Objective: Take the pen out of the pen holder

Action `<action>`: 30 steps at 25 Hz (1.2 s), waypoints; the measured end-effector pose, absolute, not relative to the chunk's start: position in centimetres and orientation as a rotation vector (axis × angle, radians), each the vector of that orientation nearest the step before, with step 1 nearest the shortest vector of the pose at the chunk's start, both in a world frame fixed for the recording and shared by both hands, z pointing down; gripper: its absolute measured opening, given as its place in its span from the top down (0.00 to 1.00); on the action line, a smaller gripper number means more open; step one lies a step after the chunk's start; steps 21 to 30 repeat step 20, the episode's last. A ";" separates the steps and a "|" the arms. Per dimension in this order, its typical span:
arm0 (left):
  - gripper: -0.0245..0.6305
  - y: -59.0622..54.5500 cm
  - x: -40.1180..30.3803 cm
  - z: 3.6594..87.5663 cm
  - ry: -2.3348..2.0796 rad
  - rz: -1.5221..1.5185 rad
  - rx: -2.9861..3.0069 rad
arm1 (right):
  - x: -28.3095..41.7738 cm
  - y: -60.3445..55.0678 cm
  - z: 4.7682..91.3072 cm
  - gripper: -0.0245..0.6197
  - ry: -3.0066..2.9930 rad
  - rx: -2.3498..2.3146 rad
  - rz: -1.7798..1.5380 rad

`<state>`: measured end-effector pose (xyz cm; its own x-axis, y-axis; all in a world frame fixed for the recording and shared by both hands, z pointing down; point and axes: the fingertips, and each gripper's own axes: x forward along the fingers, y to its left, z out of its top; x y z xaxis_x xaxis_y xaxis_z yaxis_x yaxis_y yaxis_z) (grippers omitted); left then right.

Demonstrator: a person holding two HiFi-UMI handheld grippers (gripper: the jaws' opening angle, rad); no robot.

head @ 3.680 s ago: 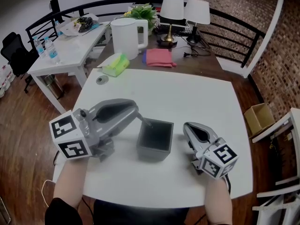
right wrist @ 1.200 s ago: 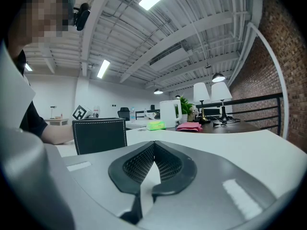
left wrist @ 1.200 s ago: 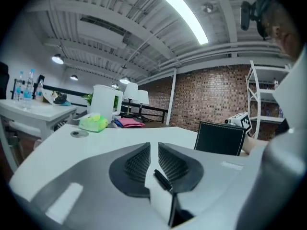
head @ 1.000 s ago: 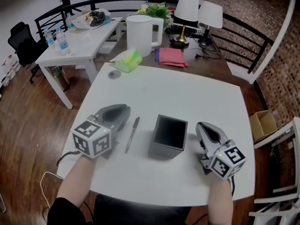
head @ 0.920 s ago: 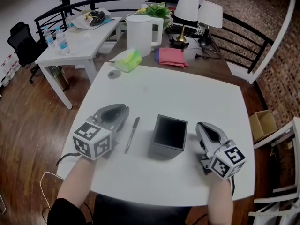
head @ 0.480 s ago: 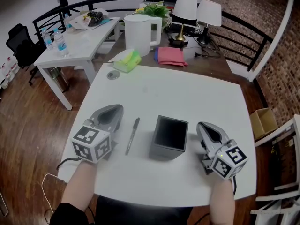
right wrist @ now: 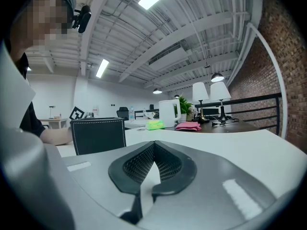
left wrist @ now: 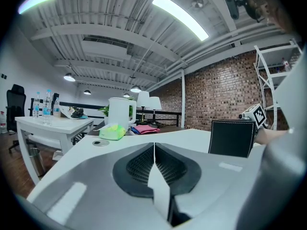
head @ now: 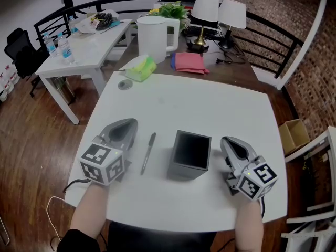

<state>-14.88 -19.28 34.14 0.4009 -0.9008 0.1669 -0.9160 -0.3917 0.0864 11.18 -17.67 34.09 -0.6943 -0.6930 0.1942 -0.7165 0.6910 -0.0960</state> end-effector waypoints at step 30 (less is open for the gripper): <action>0.95 -19.2 -14.7 34.2 -1.601 0.138 2.510 | 11.1 -17.6 34.1 0.94 -2.759 1.161 0.243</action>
